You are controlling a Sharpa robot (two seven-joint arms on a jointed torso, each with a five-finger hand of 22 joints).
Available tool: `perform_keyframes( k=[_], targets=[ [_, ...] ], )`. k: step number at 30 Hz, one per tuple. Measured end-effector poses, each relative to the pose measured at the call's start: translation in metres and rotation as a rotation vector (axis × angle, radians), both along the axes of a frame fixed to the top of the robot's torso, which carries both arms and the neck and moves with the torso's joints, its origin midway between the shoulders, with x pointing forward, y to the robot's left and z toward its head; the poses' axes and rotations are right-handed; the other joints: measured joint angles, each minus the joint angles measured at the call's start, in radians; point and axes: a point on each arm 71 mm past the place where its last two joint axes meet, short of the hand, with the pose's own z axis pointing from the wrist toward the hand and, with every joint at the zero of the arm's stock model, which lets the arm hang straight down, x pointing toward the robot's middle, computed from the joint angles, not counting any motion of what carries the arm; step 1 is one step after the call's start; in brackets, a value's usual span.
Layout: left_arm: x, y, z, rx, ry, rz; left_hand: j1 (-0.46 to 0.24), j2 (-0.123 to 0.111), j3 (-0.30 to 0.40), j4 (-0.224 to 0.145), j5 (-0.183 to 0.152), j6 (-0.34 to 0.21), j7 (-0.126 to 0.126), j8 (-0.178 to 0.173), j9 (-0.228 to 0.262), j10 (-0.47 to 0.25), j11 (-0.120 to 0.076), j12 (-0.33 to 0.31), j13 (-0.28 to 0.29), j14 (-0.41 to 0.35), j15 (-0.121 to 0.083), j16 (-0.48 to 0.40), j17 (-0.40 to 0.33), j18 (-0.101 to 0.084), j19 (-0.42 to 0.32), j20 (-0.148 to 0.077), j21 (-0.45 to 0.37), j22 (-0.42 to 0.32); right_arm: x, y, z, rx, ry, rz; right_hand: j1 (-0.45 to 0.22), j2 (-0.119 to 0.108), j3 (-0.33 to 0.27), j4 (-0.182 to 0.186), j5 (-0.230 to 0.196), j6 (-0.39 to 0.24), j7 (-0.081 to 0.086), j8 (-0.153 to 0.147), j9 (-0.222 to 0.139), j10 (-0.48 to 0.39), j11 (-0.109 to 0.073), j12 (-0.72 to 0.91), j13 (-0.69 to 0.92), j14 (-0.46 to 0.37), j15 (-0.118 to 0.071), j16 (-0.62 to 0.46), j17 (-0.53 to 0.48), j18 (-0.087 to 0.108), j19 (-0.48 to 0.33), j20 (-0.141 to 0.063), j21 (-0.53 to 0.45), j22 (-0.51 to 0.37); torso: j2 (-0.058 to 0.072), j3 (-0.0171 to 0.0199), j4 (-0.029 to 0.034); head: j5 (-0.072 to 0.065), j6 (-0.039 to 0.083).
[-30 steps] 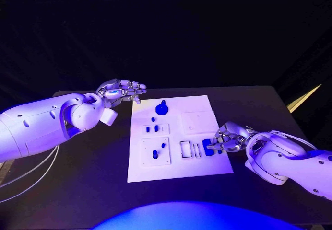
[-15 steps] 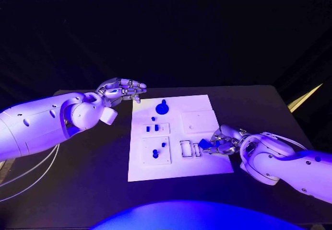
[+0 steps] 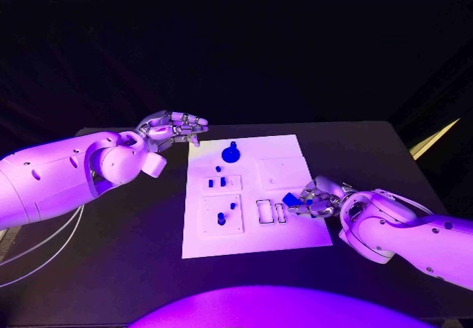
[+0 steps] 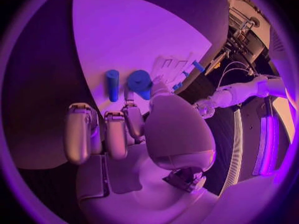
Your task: Assemble the parts on the task board
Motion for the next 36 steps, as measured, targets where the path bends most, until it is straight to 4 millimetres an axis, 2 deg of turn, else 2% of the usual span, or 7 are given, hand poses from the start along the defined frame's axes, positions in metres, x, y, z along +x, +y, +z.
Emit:
perform_keyframes(
  k=[7, 12, 17, 20, 23, 25, 36],
  targets=[
    [0.000, 0.000, 0.000, 0.001, 0.001, 0.001, 0.000, 0.000, 0.000, 0.000, 0.000, 0.000, 0.000, 0.000, 0.000, 0.000, 0.000, 0.000, 0.000, 0.000, 0.000, 0.000, 0.000, 0.000, 0.000, 0.000, 0.000, 0.000, -0.005, 0.001, 0.010, 0.096, -0.017, -0.040, 0.003, 0.003, 0.000, 0.000, 0.000, 0.000, 0.000, -0.001, -0.002, 0.007, -0.007, 0.007, 0.000, 0.005, -0.005, 0.008, 0.000, 0.000, 0.000, 0.000, 0.019, 0.000, -0.001, 0.0001, 0.0000, -0.001, 0.001],
    [0.000, 0.000, 0.000, 0.001, 0.001, 0.000, 0.000, 0.000, 0.000, 0.000, 0.000, 0.000, 0.000, 0.000, 0.000, 0.000, 0.000, 0.000, 0.000, 0.000, 0.000, 0.000, 0.000, 0.000, 0.000, 0.000, 0.000, 0.000, -0.009, 0.009, 0.020, 0.156, 0.001, -0.038, 0.003, 0.003, 0.000, 0.000, 0.000, 0.000, 0.000, -0.001, -0.002, 0.011, -0.011, 0.007, 0.000, 0.005, -0.005, 0.008, 0.000, -0.001, 0.000, 0.000, 0.019, 0.000, -0.001, 0.0001, -0.0002, -0.001, 0.003],
    [0.000, 0.000, 0.000, 0.001, 0.002, -0.001, 0.000, 0.000, 0.000, 0.000, 0.000, 0.000, 0.000, 0.000, 0.000, 0.000, 0.000, 0.000, 0.000, 0.000, 0.000, 0.000, 0.000, 0.000, 0.000, 0.000, 0.000, 0.000, -0.012, 0.020, 0.020, 0.168, 0.052, -0.006, 0.003, 0.003, 0.000, 0.000, 0.000, 0.001, -0.001, -0.001, -0.002, 0.018, -0.011, 0.007, 0.000, 0.010, -0.010, 0.008, 0.000, -0.001, 0.000, 0.000, 0.019, 0.000, -0.001, 0.0001, -0.0001, 0.000, 0.002],
    [0.000, 0.000, 0.000, 0.000, 0.002, -0.001, 0.000, 0.000, 0.000, 0.000, 0.000, 0.000, 0.000, 0.000, 0.000, 0.000, 0.000, 0.000, 0.000, 0.000, 0.000, 0.000, 0.000, 0.000, 0.000, 0.000, 0.000, 0.000, -0.014, 0.028, 0.017, 0.160, 0.097, 0.022, -0.022, 0.028, -0.011, 0.011, 0.000, 0.001, -0.001, -0.001, -0.002, 0.018, -0.011, 0.007, 0.000, 0.010, -0.010, 0.008, 0.000, -0.001, 0.000, -0.001, 0.019, 0.000, -0.001, 0.0000, -0.0001, 0.002, 0.000],
    [0.000, -0.001, 0.000, 0.000, 0.002, -0.002, 0.000, 0.000, 0.000, 0.000, 0.000, 0.000, 0.000, 0.000, 0.000, 0.000, 0.000, 0.000, 0.000, 0.000, 0.000, 0.000, 0.000, 0.000, 0.000, 0.000, 0.000, -0.001, -0.014, 0.035, 0.014, 0.147, 0.130, 0.040, -0.022, 0.029, -0.011, 0.011, 0.000, 0.001, -0.001, -0.001, -0.002, 0.018, -0.011, 0.007, 0.000, 0.010, -0.010, 0.008, 0.000, -0.001, 0.000, -0.001, 0.019, 0.000, 0.000, -0.0003, -0.0001, 0.002, -0.001],
    [0.000, -0.001, 0.000, 0.000, 0.002, -0.003, 0.000, 0.000, 0.000, 0.000, 0.000, 0.000, 0.000, 0.000, 0.000, 0.000, 0.000, 0.000, 0.000, 0.000, 0.000, 0.000, 0.000, 0.000, 0.000, 0.000, 0.000, -0.001, -0.013, 0.038, 0.013, 0.137, 0.143, 0.044, -0.051, 0.057, -0.015, 0.007, 0.000, 0.001, -0.001, -0.001, -0.002, 0.018, -0.011, 0.007, 0.000, 0.010, -0.010, 0.008, 0.000, -0.001, 0.005, -0.006, 0.019, 0.000, 0.000, -0.0002, 0.0000, 0.003, -0.002],
    [0.000, -0.001, 0.000, -0.001, 0.000, -0.002, 0.000, 0.000, 0.000, 0.000, 0.000, 0.000, 0.000, 0.000, 0.000, 0.000, 0.000, 0.000, 0.000, 0.000, 0.000, 0.000, 0.000, 0.000, 0.000, 0.000, 0.000, -0.001, -0.008, 0.046, 0.009, 0.104, 0.120, 0.021, -0.058, 0.063, -0.030, 0.009, 0.000, 0.004, -0.005, 0.000, -0.002, 0.025, -0.018, 0.007, 0.011, 0.010, -0.011, 0.008, 0.000, -0.001, 0.005, -0.006, 0.019, 0.000, 0.000, 0.0000, 0.0002, 0.006, -0.003]
  ],
)
